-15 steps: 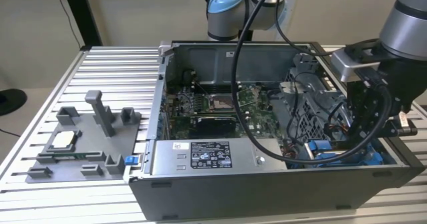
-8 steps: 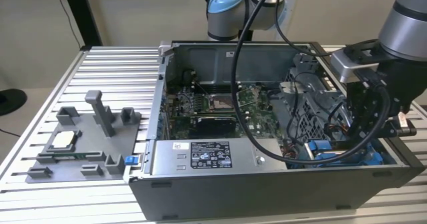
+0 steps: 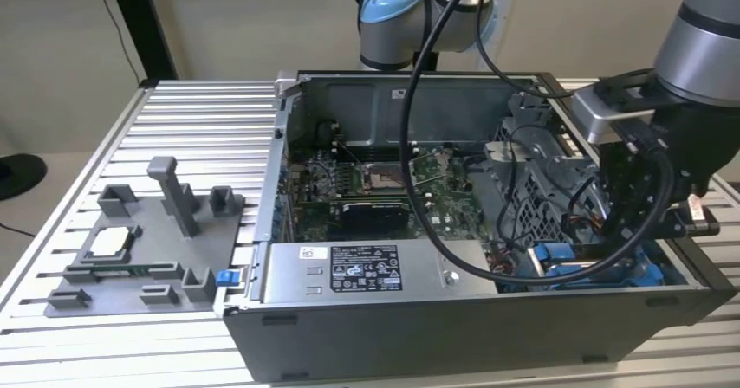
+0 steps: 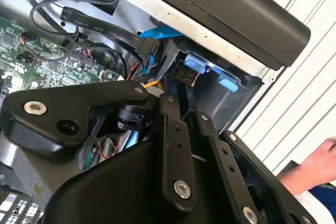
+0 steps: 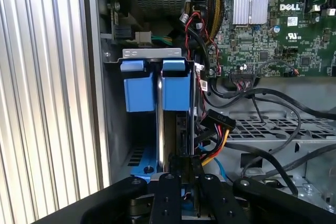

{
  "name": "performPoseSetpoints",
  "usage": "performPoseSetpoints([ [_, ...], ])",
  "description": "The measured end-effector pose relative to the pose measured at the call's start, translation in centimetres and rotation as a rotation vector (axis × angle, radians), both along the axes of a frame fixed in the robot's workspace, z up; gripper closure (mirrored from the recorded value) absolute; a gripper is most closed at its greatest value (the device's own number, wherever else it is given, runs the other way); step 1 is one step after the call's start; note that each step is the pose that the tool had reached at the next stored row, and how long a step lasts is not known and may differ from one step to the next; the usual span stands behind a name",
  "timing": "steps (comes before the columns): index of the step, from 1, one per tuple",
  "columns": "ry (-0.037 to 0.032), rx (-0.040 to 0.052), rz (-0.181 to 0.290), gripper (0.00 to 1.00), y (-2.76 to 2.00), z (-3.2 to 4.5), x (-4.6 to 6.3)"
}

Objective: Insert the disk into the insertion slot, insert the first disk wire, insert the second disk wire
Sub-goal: 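Insert the first disk wire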

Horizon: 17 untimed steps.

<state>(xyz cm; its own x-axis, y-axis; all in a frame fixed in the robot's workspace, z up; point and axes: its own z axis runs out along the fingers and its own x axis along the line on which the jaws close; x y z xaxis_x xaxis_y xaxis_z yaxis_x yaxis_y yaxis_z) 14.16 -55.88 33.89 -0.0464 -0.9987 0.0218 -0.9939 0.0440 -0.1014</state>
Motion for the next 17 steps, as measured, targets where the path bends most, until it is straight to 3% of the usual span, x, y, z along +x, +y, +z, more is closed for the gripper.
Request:
performPoseSetpoints([
  [17,-0.0003,0.0014,0.0,1.0,0.02,-0.39,-0.03],
])
